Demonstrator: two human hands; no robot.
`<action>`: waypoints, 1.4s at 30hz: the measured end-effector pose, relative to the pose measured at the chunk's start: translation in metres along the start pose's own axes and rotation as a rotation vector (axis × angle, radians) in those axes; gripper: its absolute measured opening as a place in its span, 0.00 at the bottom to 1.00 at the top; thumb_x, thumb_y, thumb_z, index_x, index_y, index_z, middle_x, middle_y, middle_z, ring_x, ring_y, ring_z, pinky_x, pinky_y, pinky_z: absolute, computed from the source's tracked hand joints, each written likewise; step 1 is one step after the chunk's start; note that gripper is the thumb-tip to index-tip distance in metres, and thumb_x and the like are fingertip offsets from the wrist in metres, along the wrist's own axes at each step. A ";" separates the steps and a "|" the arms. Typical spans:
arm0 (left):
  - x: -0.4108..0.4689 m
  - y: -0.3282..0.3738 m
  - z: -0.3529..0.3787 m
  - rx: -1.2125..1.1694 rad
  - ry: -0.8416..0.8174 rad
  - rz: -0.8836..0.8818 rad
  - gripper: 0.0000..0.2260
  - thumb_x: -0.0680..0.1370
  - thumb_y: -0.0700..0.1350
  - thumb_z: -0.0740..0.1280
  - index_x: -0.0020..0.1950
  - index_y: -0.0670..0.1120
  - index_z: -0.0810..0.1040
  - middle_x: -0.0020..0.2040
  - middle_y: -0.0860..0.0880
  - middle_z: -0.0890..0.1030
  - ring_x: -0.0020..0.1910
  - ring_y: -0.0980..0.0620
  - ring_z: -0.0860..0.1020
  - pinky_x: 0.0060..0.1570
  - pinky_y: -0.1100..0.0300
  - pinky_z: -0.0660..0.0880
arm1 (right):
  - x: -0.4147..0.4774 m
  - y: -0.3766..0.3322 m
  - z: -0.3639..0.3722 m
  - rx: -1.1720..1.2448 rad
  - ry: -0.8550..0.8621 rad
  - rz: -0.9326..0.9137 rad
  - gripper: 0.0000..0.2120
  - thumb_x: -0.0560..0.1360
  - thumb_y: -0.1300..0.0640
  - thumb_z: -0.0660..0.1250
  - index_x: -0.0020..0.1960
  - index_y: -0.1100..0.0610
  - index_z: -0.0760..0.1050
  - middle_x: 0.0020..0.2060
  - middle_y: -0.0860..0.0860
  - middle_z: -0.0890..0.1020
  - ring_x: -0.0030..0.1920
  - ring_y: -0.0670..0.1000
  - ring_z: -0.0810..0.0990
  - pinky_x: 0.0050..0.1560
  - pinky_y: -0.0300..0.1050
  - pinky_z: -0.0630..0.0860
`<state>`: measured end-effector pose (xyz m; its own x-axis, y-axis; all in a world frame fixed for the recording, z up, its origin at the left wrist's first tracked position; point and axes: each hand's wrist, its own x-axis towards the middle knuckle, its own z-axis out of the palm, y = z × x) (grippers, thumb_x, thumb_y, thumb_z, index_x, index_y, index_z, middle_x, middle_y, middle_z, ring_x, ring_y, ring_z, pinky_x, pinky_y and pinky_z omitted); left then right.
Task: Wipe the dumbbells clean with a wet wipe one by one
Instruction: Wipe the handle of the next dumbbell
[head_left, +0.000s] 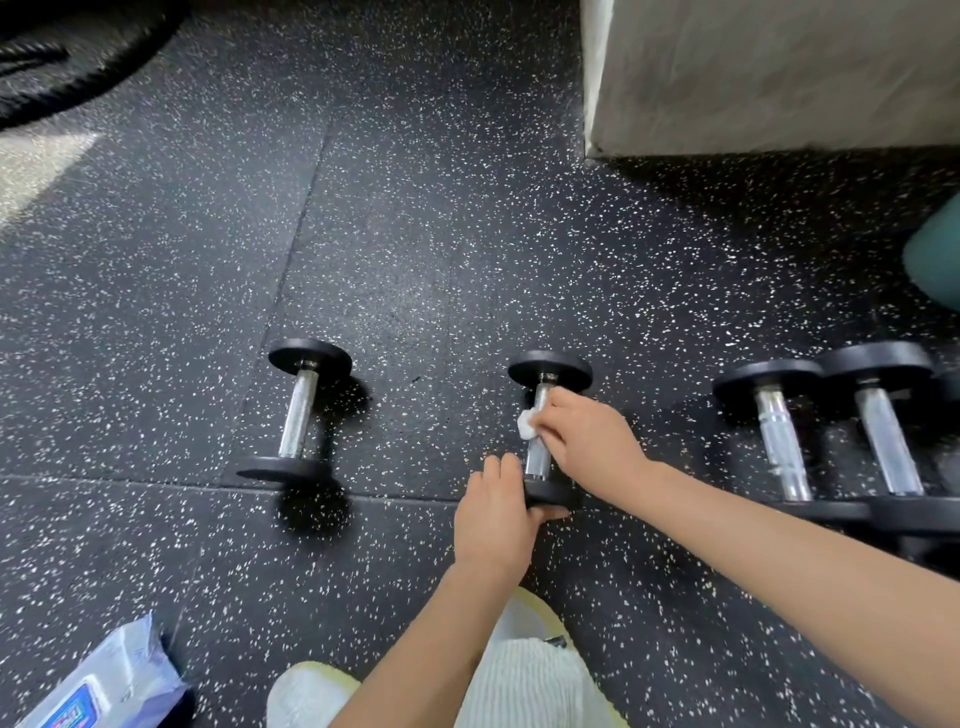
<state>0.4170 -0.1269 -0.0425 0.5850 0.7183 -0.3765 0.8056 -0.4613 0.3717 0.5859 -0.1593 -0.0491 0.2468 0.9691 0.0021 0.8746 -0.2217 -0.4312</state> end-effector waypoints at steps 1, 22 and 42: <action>0.000 -0.001 0.001 0.008 0.008 0.014 0.27 0.74 0.67 0.72 0.58 0.48 0.69 0.58 0.50 0.74 0.58 0.46 0.74 0.55 0.53 0.73 | -0.004 -0.001 0.000 0.017 -0.027 -0.033 0.07 0.80 0.53 0.66 0.52 0.51 0.83 0.47 0.46 0.77 0.44 0.52 0.80 0.40 0.47 0.74; 0.006 -0.001 -0.003 0.149 0.021 0.287 0.07 0.82 0.45 0.67 0.59 0.49 0.74 0.54 0.51 0.75 0.52 0.46 0.73 0.40 0.52 0.65 | -0.018 0.018 -0.016 0.175 -0.231 -0.051 0.07 0.79 0.53 0.66 0.52 0.46 0.83 0.47 0.41 0.78 0.47 0.43 0.77 0.45 0.42 0.74; -0.015 -0.009 0.012 -0.064 0.189 0.249 0.22 0.82 0.70 0.53 0.54 0.52 0.72 0.48 0.58 0.75 0.45 0.57 0.74 0.40 0.59 0.71 | -0.005 0.018 -0.018 0.179 -0.168 0.067 0.06 0.79 0.51 0.69 0.52 0.47 0.84 0.49 0.42 0.80 0.50 0.48 0.79 0.51 0.50 0.77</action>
<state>0.4020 -0.1395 -0.0502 0.7310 0.6742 -0.1052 0.6290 -0.6059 0.4871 0.6081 -0.1700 -0.0404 0.2160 0.9606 -0.1751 0.7674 -0.2779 -0.5779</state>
